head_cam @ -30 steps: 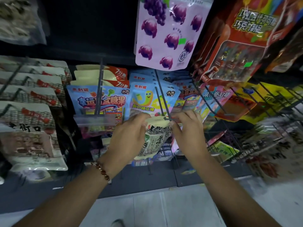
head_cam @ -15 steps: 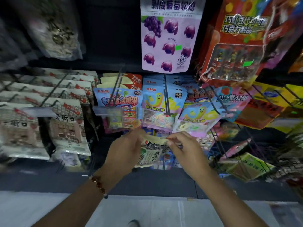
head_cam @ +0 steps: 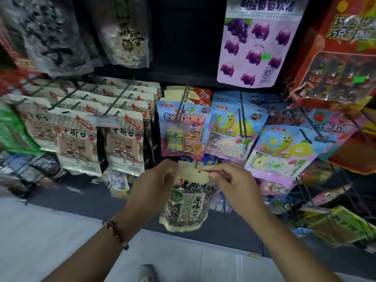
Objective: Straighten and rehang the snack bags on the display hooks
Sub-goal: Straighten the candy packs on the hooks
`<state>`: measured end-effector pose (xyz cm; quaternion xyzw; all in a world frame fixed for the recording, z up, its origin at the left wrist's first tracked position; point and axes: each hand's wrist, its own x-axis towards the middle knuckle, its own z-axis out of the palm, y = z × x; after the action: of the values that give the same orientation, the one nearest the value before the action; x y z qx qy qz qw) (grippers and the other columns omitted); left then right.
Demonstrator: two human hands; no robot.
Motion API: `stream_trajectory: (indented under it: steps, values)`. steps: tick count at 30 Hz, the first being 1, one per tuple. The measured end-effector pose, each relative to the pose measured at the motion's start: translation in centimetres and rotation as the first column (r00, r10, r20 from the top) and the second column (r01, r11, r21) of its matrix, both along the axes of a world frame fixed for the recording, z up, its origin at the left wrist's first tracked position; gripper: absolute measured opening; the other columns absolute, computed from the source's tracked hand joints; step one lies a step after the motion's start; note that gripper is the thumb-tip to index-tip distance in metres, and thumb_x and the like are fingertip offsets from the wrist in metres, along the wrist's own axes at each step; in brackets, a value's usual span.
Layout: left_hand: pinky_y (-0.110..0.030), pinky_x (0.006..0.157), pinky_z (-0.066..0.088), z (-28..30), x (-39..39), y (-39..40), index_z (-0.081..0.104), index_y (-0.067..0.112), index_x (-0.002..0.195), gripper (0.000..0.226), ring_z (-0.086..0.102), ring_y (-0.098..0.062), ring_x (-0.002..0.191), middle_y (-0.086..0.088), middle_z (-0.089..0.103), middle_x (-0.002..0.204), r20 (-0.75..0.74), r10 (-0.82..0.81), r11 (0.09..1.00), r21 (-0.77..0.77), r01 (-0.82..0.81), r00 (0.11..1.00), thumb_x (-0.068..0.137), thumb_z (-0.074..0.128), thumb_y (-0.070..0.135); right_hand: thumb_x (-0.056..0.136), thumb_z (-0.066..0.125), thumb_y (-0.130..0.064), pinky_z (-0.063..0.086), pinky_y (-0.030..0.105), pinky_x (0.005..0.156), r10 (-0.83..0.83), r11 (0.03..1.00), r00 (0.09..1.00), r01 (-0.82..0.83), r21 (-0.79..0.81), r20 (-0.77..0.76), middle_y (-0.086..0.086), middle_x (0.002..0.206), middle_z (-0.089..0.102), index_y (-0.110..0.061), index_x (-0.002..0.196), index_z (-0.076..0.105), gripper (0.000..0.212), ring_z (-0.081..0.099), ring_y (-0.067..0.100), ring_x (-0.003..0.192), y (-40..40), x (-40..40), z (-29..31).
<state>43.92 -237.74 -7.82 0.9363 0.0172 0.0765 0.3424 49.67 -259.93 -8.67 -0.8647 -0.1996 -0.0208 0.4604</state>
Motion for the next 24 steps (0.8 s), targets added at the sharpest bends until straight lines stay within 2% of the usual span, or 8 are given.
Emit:
stream_trajectory:
  steps: [3,6,10,14,18,19,21,24]
  values:
    - [-0.041,0.046,0.043,-0.3,0.2,3.2,0.056,0.035,0.110,0.016,0.054,-0.016,0.047,-0.001,0.059,0.057,-0.008,0.024,1.000,0.002,-0.024,1.000,0.100,0.049,0.025,0.092,0.065,-0.024,0.052,0.034,0.071,0.013,1.000,1.000,-0.013,-0.028,0.002,-0.015,0.087,0.066,-0.028,0.090,0.071,0.008,0.062,0.003,0.079,3.0,0.3,-0.4]
    - [-0.043,0.046,0.042,-0.4,0.9,7.1,0.056,0.035,0.109,0.017,0.054,-0.019,0.047,-0.003,0.059,0.058,-0.018,0.017,1.000,-0.013,-0.017,1.000,0.099,0.050,0.023,0.092,0.065,-0.025,0.051,0.028,0.067,0.019,0.999,1.000,-0.019,-0.038,0.012,-0.014,0.088,0.066,-0.030,0.090,0.071,0.008,0.062,0.002,0.072,6.9,0.9,-0.5]
    - [-0.043,0.047,0.047,-0.6,2.1,13.4,0.055,0.038,0.109,0.017,0.057,-0.017,0.046,-0.002,0.062,0.060,-0.038,-0.004,0.998,-0.062,0.002,0.999,0.098,0.051,0.024,0.093,0.064,-0.026,0.044,0.015,0.065,0.010,0.999,1.000,-0.010,-0.046,-0.003,-0.016,0.087,0.064,-0.028,0.092,0.072,0.008,0.060,0.001,0.082,13.1,1.8,-0.1]
    - [-0.047,0.052,0.051,-1.1,3.4,19.7,0.058,0.035,0.110,0.015,0.060,-0.016,0.050,-0.001,0.065,0.065,-0.041,-0.031,0.994,-0.106,0.027,0.999,0.099,0.052,0.029,0.092,0.066,-0.025,0.041,0.013,0.061,0.001,0.999,1.000,-0.002,-0.048,-0.029,-0.021,0.083,0.066,-0.033,0.089,0.071,0.010,0.061,-0.001,0.079,19.0,2.7,-0.2]
    - [-0.051,0.081,0.050,-2.1,4.7,24.2,0.060,0.034,0.107,0.012,0.057,-0.007,0.055,0.003,0.062,0.063,-0.044,-0.051,0.992,-0.121,0.045,0.998,0.099,0.051,0.032,0.090,0.067,-0.025,0.040,0.012,0.061,-0.028,0.998,0.999,0.026,-0.057,-0.039,-0.020,0.081,0.067,-0.032,0.088,0.071,0.009,0.061,-0.001,0.078,23.5,3.5,-0.4]
    - [-0.048,0.079,0.050,-2.3,5.0,25.0,0.059,0.037,0.104,0.010,0.057,-0.007,0.059,0.003,0.064,0.067,-0.047,-0.070,0.989,-0.136,0.064,0.996,0.099,0.051,0.032,0.090,0.067,-0.024,0.040,0.012,0.061,-0.037,0.998,0.999,0.035,-0.053,-0.033,-0.019,0.081,0.067,-0.033,0.087,0.070,0.009,0.061,-0.001,0.077,24.3,3.5,-0.5]
    - [-0.032,0.061,0.046,-2.6,5.9,26.4,0.057,0.041,0.103,0.010,0.059,-0.011,0.068,0.005,0.067,0.075,-0.050,-0.101,0.984,-0.154,0.092,0.994,0.098,0.053,0.034,0.090,0.068,-0.025,0.040,0.010,0.060,-0.068,0.997,0.997,0.067,-0.038,-0.037,-0.021,0.081,0.067,-0.036,0.087,0.069,0.012,0.062,-0.001,0.076,25.4,3.6,-0.5]
    - [-0.024,0.051,0.043,-2.4,7.0,27.4,0.061,0.036,0.106,0.011,0.062,-0.009,0.058,0.004,0.067,0.070,-0.043,-0.129,0.980,-0.160,0.121,0.991,0.098,0.054,0.031,0.091,0.066,-0.026,0.040,0.014,0.056,-0.091,0.996,0.991,0.092,0.000,-0.103,-0.026,0.078,0.066,-0.036,0.088,0.069,0.011,0.063,0.001,0.063,26.2,3.8,-0.4]
